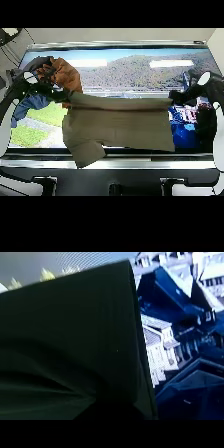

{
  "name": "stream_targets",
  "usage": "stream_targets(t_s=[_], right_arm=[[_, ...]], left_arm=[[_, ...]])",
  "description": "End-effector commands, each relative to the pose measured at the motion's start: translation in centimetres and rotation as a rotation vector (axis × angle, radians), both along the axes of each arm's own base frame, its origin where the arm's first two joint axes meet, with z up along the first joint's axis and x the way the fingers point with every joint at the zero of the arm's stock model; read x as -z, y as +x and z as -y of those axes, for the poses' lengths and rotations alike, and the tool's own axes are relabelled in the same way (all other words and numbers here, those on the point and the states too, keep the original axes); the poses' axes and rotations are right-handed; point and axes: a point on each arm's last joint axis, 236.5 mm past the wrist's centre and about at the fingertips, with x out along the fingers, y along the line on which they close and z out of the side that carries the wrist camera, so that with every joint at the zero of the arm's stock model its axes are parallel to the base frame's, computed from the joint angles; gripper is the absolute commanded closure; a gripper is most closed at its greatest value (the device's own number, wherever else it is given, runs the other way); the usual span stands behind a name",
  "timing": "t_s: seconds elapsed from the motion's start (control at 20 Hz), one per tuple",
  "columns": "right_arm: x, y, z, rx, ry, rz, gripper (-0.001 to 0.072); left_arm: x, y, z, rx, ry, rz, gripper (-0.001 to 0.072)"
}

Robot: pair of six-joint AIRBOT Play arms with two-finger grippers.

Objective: Fold the shirts.

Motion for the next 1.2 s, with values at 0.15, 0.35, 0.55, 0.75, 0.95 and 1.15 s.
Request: stream_targets(t_s=[0.15,0.35,0.55,0.75,0.95,1.15], right_arm=[[4.4,-7.1,-1.4,-0.051,0.049,-0.275,0.0667],[3.0,-7.1,-1.8,-0.042,0.071,-0.270,0.0359],[0.2,-10.5,1.7,0.026,0.065,-0.335,0.0238],[-0.3,-13.7,3.7,0.098,0.084,-0.351,0.0270],[1.4,-15.5,2.4,0.102,0.115,-0.364,0.0269],[2.2,-17.1,1.6,0.073,0.135,-0.402,0.0269]], left_arm=[[3.6,-7.2,-0.5,0.053,0.014,-0.275,0.0678],[2.1,-7.2,-0.8,0.047,-0.004,-0.270,0.0223],[-1.0,-8.7,-3.5,-0.001,-0.020,-0.272,0.0197],[0.9,-15.6,-3.6,-0.050,-0.044,-0.339,0.0202],[5.0,-22.1,0.1,-0.088,-0.148,-0.352,0.0202],[7.0,-24.6,3.1,-0.084,-0.212,-0.380,0.0211]])
